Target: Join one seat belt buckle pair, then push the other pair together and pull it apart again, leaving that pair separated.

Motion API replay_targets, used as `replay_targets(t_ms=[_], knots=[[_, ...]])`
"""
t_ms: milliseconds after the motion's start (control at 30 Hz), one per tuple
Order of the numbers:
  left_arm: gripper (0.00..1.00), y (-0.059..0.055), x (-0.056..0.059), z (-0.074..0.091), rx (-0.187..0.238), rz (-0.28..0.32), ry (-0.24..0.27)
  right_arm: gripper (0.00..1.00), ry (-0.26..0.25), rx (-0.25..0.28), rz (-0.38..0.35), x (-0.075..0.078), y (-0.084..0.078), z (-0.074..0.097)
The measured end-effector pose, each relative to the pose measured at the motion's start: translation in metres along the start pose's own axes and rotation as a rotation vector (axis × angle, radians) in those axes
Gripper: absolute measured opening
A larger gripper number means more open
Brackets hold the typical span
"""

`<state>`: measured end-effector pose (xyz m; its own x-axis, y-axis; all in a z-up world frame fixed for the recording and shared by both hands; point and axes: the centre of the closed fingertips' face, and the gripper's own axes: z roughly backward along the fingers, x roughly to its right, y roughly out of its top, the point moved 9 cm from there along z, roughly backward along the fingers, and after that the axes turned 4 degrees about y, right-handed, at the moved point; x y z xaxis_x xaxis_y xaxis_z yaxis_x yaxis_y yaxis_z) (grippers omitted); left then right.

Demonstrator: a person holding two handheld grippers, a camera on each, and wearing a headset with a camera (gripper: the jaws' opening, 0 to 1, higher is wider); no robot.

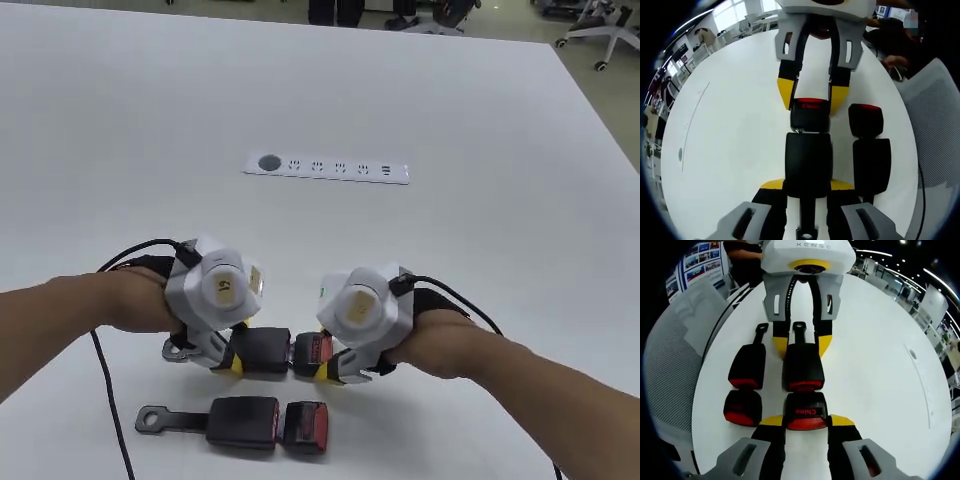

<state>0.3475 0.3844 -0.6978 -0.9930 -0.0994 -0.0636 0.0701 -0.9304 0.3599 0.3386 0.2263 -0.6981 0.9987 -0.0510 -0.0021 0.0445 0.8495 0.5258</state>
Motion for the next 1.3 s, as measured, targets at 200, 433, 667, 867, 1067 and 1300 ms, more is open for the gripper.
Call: replay_targets(t_ms=[200,433,667,867,1067,1300], knots=[[0.30,0.000,0.000,0.000,0.001,0.003,0.003,0.27,0.003,0.003,0.000,0.001,0.000,-0.001],[0.30,-0.001,0.001,-0.001,0.006,0.007,0.006,0.27,0.002,0.006,0.005,0.002,-0.001,-0.004],[0.30,-0.001,0.001,-0.001,0.008,0.006,0.003,0.27,0.001,0.011,0.006,0.003,-0.001,-0.005],[0.31,-0.002,0.001,-0.001,0.015,0.025,0.007,0.28,-0.002,0.022,0.012,0.003,-0.003,-0.004],[0.31,-0.004,0.001,0.000,0.031,0.034,0.016,0.29,-0.002,0.003,0.010,0.006,-0.009,0.001],[0.32,-0.005,0.000,0.000,0.041,0.006,0.008,0.29,0.006,-0.002,0.029,0.004,-0.014,0.006]])
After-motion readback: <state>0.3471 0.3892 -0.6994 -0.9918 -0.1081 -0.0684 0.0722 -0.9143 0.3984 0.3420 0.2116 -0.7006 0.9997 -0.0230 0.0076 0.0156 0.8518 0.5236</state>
